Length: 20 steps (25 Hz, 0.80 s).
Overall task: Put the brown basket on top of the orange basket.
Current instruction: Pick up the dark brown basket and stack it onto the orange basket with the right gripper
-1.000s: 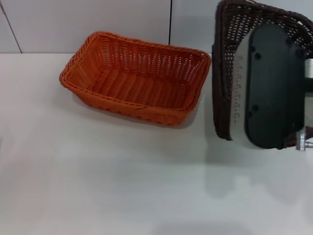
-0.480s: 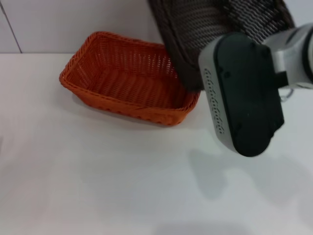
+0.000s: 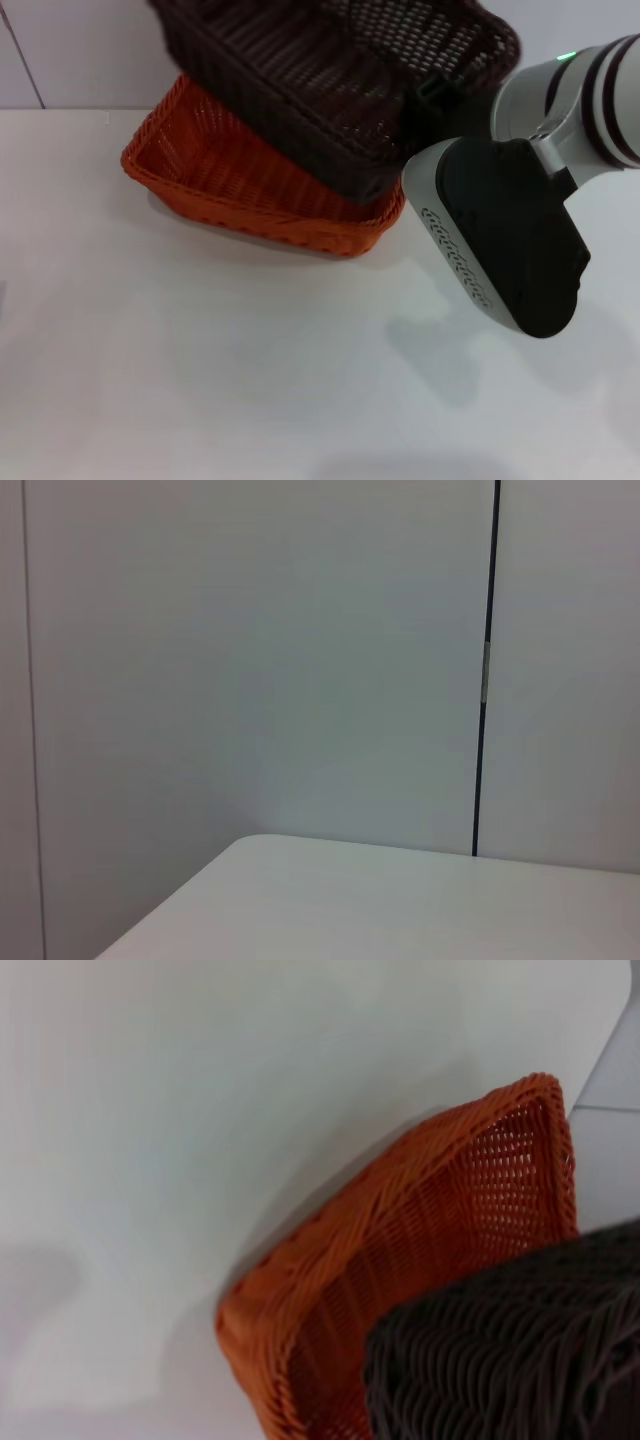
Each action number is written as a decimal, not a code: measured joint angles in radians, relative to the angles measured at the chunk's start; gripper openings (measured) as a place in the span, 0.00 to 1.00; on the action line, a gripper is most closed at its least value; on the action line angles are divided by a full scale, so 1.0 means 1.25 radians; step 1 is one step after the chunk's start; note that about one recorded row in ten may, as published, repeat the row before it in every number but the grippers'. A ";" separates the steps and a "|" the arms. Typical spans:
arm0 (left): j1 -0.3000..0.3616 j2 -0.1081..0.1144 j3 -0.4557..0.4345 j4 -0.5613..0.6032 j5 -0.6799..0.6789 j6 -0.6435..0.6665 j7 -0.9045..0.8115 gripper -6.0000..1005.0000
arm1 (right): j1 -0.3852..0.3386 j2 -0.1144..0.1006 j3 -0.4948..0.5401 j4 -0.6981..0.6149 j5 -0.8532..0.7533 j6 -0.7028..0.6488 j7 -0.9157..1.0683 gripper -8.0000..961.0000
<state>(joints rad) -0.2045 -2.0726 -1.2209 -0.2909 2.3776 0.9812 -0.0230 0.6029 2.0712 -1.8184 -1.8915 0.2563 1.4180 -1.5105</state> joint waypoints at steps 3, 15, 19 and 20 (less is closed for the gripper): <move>0.001 0.000 0.000 -0.001 -0.006 0.002 0.000 0.77 | 0.005 -0.002 0.022 0.032 0.013 -0.044 -0.072 0.16; 0.002 -0.001 0.001 0.002 -0.011 0.002 -0.001 0.77 | -0.031 0.001 0.116 0.092 0.051 -0.151 -0.346 0.16; 0.002 -0.001 0.000 0.002 -0.015 0.003 -0.001 0.77 | -0.045 0.002 0.126 0.132 0.062 -0.211 -0.407 0.16; 0.005 -0.001 0.000 -0.001 -0.017 0.004 -0.001 0.77 | -0.047 0.001 0.127 0.171 0.068 -0.253 -0.434 0.16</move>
<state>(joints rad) -0.1983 -2.0740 -1.2209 -0.2918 2.3560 0.9859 -0.0246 0.5448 2.0723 -1.6593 -1.6780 0.3414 1.1018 -2.0527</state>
